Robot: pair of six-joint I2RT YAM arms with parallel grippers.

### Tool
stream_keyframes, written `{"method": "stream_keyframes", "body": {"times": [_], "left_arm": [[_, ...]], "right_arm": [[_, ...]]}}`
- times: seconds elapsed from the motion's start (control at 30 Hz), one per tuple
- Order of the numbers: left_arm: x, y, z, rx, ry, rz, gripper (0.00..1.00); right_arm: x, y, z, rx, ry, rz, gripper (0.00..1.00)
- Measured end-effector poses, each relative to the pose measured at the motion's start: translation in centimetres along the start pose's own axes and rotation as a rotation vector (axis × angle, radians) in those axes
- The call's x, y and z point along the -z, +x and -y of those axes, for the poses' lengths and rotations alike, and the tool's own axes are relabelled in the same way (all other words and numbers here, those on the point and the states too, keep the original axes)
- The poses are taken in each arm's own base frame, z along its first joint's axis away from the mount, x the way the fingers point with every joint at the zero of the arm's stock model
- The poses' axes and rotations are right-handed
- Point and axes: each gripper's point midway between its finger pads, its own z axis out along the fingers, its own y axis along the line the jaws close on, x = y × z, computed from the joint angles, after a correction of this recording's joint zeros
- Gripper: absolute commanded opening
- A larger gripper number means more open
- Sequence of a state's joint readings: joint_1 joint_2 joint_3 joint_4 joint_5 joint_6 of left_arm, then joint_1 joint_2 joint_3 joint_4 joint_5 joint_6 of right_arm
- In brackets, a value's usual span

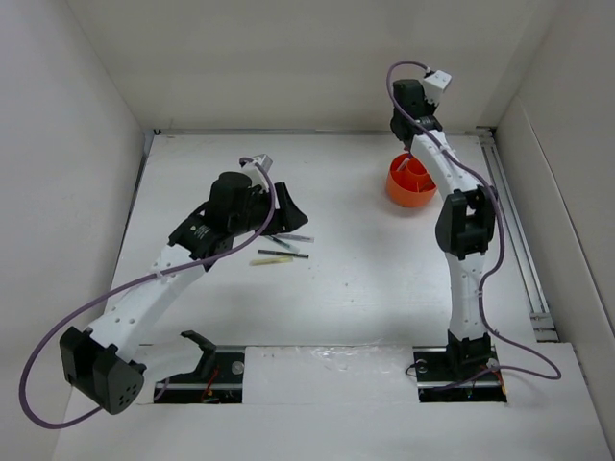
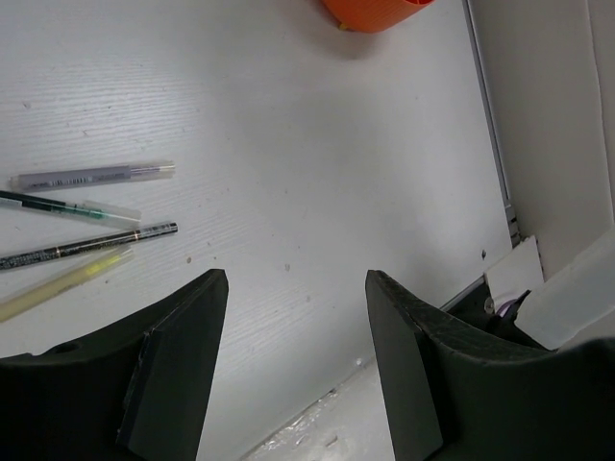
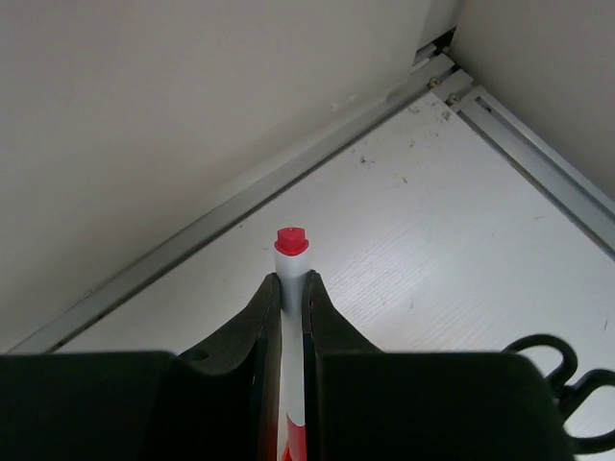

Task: Sort the stationery into containers
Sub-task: Place the pen in the storage box.

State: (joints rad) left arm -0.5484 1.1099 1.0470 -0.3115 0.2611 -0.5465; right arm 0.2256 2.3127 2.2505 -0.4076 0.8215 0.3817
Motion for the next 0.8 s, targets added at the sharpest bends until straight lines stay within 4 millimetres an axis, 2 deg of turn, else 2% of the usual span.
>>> {"method": "stream_keyframes", "body": {"times": [0.23, 0.57, 0.7, 0.73, 0.8], "left_arm": [[-0.9, 0.5, -0.7, -0.004, -0.02, -0.028, 0.56], [-1.0, 0.6, -0.7, -0.008, -0.022, -0.031, 0.56], [-1.0, 0.6, -0.7, -0.007, -0.021, -0.031, 0.56], [-1.0, 0.6, -0.7, -0.007, -0.022, -0.031, 0.56], [-1.0, 0.5, -0.7, -0.007, -0.022, -0.03, 0.56]], "right_arm": [[0.5, 4.3, -0.3, 0.083, 0.017, -0.025, 0.0], [0.7, 7.1, 0.3, 0.106, 0.058, -0.035, 0.0], [1.2, 7.8, 0.6, 0.098, 0.067, -0.042, 0.23], [1.5, 7.7, 0.5, 0.091, 0.064, -0.041, 0.36], [2.0, 7.4, 0.4, 0.071, 0.063, -0.037, 0.45]]}}
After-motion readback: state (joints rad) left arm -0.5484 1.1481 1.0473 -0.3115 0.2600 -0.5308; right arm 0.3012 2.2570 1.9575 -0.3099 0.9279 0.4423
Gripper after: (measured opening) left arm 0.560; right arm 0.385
